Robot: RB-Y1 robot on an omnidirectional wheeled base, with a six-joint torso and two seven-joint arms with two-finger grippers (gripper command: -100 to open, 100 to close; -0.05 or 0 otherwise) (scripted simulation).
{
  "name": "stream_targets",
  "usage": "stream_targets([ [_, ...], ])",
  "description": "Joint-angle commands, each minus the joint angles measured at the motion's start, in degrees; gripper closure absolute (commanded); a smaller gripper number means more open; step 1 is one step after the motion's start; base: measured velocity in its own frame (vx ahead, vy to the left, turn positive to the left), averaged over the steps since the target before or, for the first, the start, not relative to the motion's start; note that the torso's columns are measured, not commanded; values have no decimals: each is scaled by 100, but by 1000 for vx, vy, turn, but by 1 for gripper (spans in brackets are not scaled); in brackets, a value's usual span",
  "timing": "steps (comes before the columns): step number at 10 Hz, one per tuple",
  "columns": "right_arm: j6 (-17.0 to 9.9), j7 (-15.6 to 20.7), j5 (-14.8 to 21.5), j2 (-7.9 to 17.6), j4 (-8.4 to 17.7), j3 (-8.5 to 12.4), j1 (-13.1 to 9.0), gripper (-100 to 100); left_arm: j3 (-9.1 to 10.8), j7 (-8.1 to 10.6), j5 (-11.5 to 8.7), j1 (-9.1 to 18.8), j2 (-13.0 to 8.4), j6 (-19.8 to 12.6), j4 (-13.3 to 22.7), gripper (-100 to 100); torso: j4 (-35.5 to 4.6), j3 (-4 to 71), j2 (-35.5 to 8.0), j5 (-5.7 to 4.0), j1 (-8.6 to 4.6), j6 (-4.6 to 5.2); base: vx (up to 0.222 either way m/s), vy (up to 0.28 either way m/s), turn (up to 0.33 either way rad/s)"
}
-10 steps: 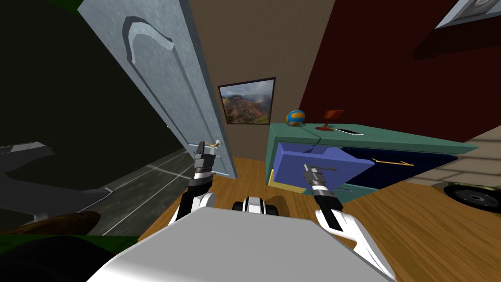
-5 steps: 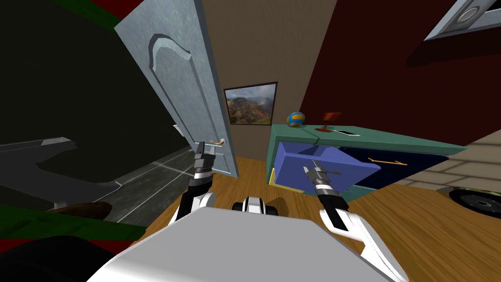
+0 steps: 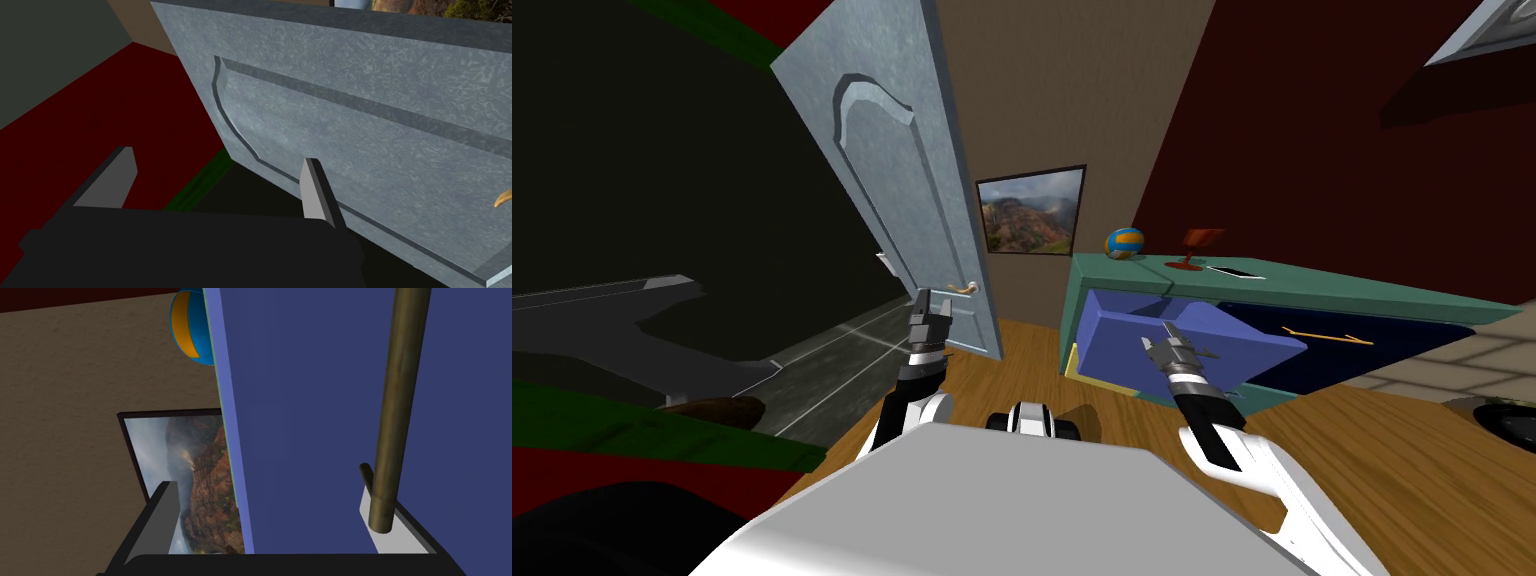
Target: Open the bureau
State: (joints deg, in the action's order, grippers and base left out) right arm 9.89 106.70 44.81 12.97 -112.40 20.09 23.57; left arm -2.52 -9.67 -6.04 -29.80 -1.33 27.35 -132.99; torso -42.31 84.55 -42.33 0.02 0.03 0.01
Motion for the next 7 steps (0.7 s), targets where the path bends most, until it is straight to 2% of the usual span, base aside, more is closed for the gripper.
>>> stream_targets([
  [1,-166,-101,5,105,-86,-42,36,-100,0,0,0,0,0,0,0,0,-13,-1,-8,15,11,-1,-11,3,12],
  [2,-207,-126,6,115,-93,-51,41,0,0,0,0,0,0,0,0,0,-10,-3,-8,12,12,2,0,0,0],
  [7,-212,-124,7,108,-69,-58,56,0,0,0,0,0,0,0,0,0,0,1,1,2,1,-1,0,0,0],
])
